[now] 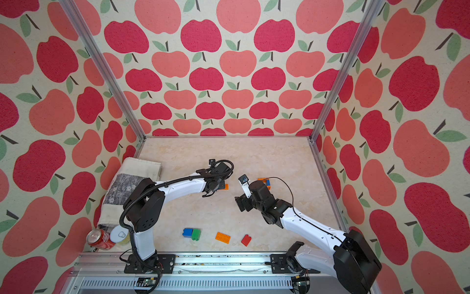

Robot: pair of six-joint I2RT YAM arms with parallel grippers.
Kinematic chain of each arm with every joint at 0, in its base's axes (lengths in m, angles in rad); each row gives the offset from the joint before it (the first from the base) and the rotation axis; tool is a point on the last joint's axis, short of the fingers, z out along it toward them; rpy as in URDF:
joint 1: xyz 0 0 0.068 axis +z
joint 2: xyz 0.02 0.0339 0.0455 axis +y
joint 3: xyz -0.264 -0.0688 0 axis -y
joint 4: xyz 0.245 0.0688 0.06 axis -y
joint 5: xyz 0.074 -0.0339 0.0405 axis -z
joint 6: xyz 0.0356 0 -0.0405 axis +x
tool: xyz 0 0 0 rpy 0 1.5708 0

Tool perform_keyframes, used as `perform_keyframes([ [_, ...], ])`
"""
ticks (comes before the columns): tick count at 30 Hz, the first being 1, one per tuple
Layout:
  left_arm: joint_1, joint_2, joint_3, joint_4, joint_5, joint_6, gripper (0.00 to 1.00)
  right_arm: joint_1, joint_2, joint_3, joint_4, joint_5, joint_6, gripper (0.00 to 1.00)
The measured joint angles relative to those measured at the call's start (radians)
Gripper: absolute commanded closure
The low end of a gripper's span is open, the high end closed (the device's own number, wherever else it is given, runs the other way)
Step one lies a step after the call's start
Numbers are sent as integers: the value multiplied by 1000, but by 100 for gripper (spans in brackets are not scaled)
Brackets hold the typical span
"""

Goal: Assemble the letter p with lego
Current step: Assemble the lego brick with the lego brick.

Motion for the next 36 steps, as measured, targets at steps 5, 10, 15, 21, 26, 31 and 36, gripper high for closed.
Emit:
perform_keyframes([
  [5, -19, 20, 10, 8, -9, 5, 100, 0, -1, -4, 1, -8, 0, 6],
  [10, -28, 32, 10, 22, -18, 23, 100, -3, -1, -5, 2, -10, 0, 6],
  [15, -30, 32, 7, 26, -19, 23, 100, -4, -2, -5, 2, -10, 0, 6],
  [21, -40, 24, -32, 83, -47, 31, 100, -13, -21, -5, 1, -10, -1, 6],
  [26, -43, -10, -97, 157, -50, 55, 100, -28, -42, -5, -4, -10, -1, 6],
  [31, -44, -35, -147, 198, -41, 75, 100, -39, -57, -5, -16, -10, -1, 6],
  [36, -47, -39, -163, 219, -42, 76, 100, -41, -58, -5, -25, -10, -1, 7],
])
